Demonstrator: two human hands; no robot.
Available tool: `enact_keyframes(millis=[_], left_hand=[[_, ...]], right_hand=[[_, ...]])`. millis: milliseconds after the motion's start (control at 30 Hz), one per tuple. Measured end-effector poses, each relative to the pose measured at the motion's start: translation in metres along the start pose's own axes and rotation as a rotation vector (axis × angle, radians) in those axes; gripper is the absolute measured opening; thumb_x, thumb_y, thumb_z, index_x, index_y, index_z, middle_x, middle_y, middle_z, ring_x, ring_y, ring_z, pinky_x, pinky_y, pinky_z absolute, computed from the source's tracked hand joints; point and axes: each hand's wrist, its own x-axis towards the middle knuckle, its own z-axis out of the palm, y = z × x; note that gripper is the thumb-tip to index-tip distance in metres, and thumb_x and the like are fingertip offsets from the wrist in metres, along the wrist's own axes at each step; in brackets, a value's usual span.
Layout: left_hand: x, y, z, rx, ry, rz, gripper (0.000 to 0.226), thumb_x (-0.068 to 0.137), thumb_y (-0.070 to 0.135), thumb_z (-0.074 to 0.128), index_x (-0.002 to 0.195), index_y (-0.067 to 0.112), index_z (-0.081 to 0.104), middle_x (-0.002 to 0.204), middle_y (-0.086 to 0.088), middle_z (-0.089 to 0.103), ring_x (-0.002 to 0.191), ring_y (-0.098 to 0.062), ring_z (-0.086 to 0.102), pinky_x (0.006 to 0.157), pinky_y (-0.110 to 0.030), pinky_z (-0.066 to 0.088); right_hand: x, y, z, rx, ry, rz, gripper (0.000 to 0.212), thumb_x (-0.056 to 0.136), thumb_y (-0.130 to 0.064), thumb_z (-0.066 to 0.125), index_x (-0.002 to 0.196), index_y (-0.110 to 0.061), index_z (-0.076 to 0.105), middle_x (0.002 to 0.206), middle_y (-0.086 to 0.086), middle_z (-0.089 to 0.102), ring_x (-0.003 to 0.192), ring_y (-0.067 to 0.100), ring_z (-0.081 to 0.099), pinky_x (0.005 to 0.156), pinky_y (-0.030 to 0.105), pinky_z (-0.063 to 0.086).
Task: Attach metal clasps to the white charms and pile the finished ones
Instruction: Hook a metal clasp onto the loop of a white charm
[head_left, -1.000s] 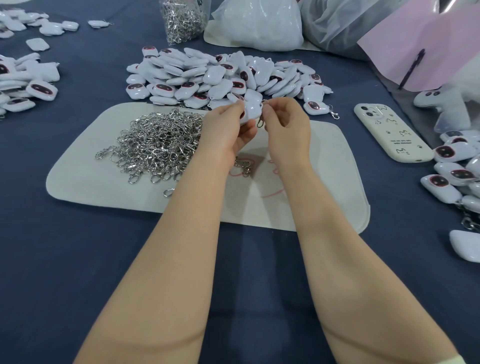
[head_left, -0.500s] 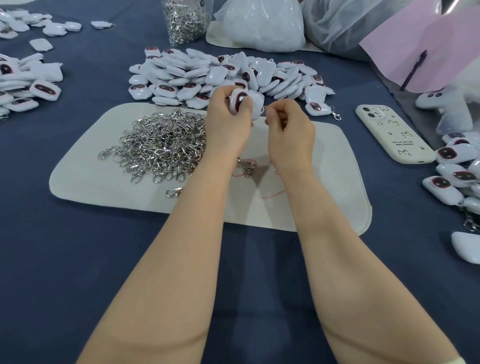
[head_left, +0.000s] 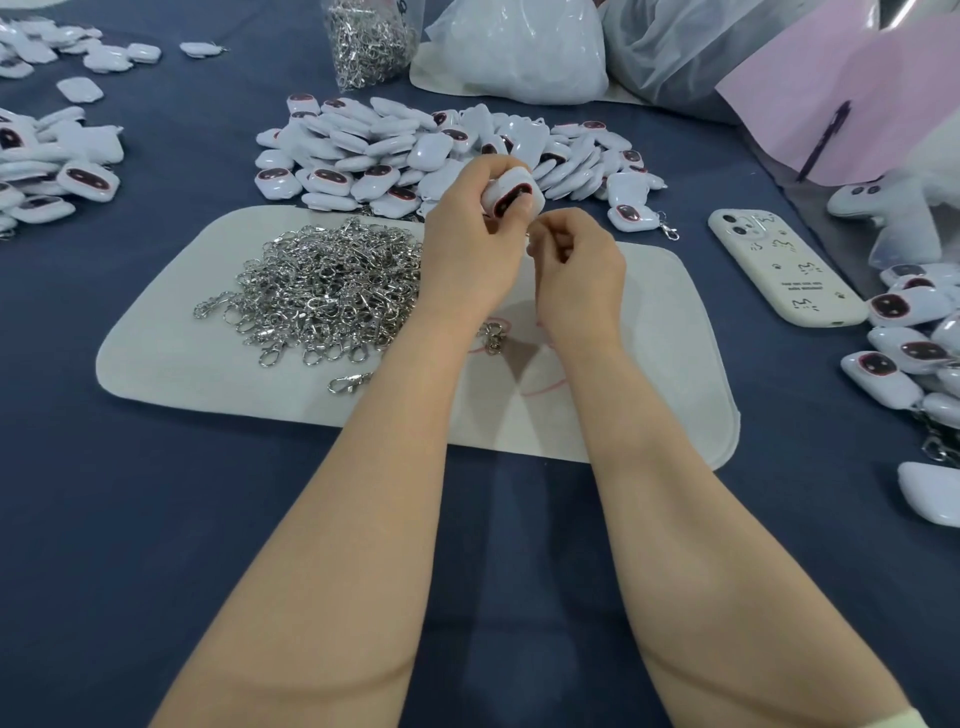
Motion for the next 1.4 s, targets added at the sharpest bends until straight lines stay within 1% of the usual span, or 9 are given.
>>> enact_keyframes(millis=[100, 200, 300, 600, 800, 967, 1067, 1233, 1400], left_hand=[[0.0003, 0.0003, -0.0014, -0.126, 0.057, -0.127, 0.010, 0.091, 0.012, 0.056, 0.100, 0.015, 0.057, 0.084, 0.003, 0.058, 0.071, -0.016, 0.059, 0.079, -0.036, 0.054], [0.0013, 0.0001, -0.0049, -0.351, 0.088, -0.336, 0.005, 0.095, 0.014, 0.053, 0.098, 0.013, 0.056, 0.076, 0.000, 0.058, 0.048, -0.001, 0.054, 0.055, -0.021, 0.051], [0.0024, 0.0009, -0.0080, -0.553, 0.087, -0.514, 0.014, 0.097, 0.015, 0.051, 0.085, 0.012, 0.056, 0.068, -0.001, 0.053, 0.041, 0.001, 0.049, 0.047, -0.014, 0.046], [0.0026, -0.0004, -0.0096, -0.592, 0.081, -0.595, 0.019, 0.097, 0.016, 0.051, 0.078, 0.017, 0.053, 0.067, 0.002, 0.051, 0.048, -0.002, 0.049, 0.049, -0.015, 0.046], [0.0037, -0.0022, -0.0087, -0.511, 0.089, -0.535, 0.010, 0.096, 0.018, 0.051, 0.102, 0.013, 0.057, 0.075, -0.001, 0.056, 0.054, -0.005, 0.050, 0.051, -0.016, 0.046], [0.0035, -0.0020, -0.0088, -0.489, 0.078, -0.520, 0.011, 0.096, 0.018, 0.052, 0.104, 0.013, 0.057, 0.077, -0.002, 0.057, 0.055, -0.006, 0.050, 0.050, -0.017, 0.044], [0.0036, -0.0017, -0.0072, -0.435, 0.085, -0.481, 0.010, 0.095, 0.017, 0.052, 0.104, 0.013, 0.058, 0.074, -0.001, 0.057, 0.052, -0.006, 0.051, 0.050, -0.017, 0.044], [0.0054, -0.0046, -0.0066, -0.275, 0.095, -0.373, 0.012, 0.094, 0.015, 0.054, 0.104, 0.013, 0.059, 0.074, 0.001, 0.058, 0.053, -0.006, 0.053, 0.052, -0.020, 0.044], [0.0043, -0.0013, -0.0074, -0.251, 0.077, -0.301, 0.007, 0.092, 0.014, 0.055, 0.097, 0.018, 0.058, 0.078, 0.000, 0.059, 0.061, -0.011, 0.054, 0.059, -0.022, 0.046]], right_hand=[[0.0036, -0.0012, -0.0003, 0.197, -0.044, 0.116, 0.009, 0.092, -0.010, 0.054, 0.095, -0.011, 0.062, 0.081, 0.000, 0.065, 0.078, 0.013, 0.062, 0.076, 0.024, 0.050], [0.0052, -0.0032, -0.0032, 0.601, -0.186, 0.303, 0.014, 0.094, -0.010, 0.054, 0.105, -0.003, 0.061, 0.074, 0.003, 0.060, 0.063, 0.010, 0.056, 0.065, 0.022, 0.049], [0.0051, -0.0052, -0.0051, 0.819, -0.319, 0.413, 0.011, 0.096, -0.012, 0.051, 0.098, -0.008, 0.061, 0.072, 0.001, 0.058, 0.064, 0.011, 0.056, 0.066, 0.021, 0.048], [0.0026, -0.0071, -0.0049, 0.740, -0.290, 0.411, 0.013, 0.093, -0.017, 0.058, 0.082, -0.009, 0.059, 0.068, 0.000, 0.056, 0.063, 0.011, 0.053, 0.065, 0.021, 0.049], [0.0046, -0.0072, -0.0028, 0.660, -0.266, 0.404, 0.016, 0.093, -0.022, 0.059, 0.083, -0.009, 0.058, 0.062, 0.000, 0.045, 0.055, 0.010, 0.046, 0.056, 0.021, 0.042], [0.0048, -0.0041, -0.0045, 0.646, -0.296, 0.347, 0.022, 0.091, -0.019, 0.060, 0.069, -0.016, 0.061, 0.059, -0.002, 0.046, 0.057, 0.011, 0.045, 0.057, 0.021, 0.043], [0.0051, -0.0024, -0.0055, 0.561, -0.275, 0.320, 0.016, 0.090, -0.020, 0.062, 0.074, -0.016, 0.064, 0.051, -0.007, 0.048, 0.055, 0.011, 0.045, 0.057, 0.023, 0.040], [0.0031, -0.0029, -0.0034, 0.214, -0.219, 0.159, 0.028, 0.094, -0.032, 0.054, 0.068, -0.023, 0.061, 0.051, -0.011, 0.048, 0.047, 0.004, 0.048, 0.040, 0.015, 0.032], [0.0036, -0.0031, -0.0020, 0.154, -0.206, 0.156, 0.029, 0.096, -0.033, 0.050, 0.069, -0.022, 0.058, 0.055, -0.010, 0.048, 0.044, 0.000, 0.047, 0.041, 0.013, 0.032]])
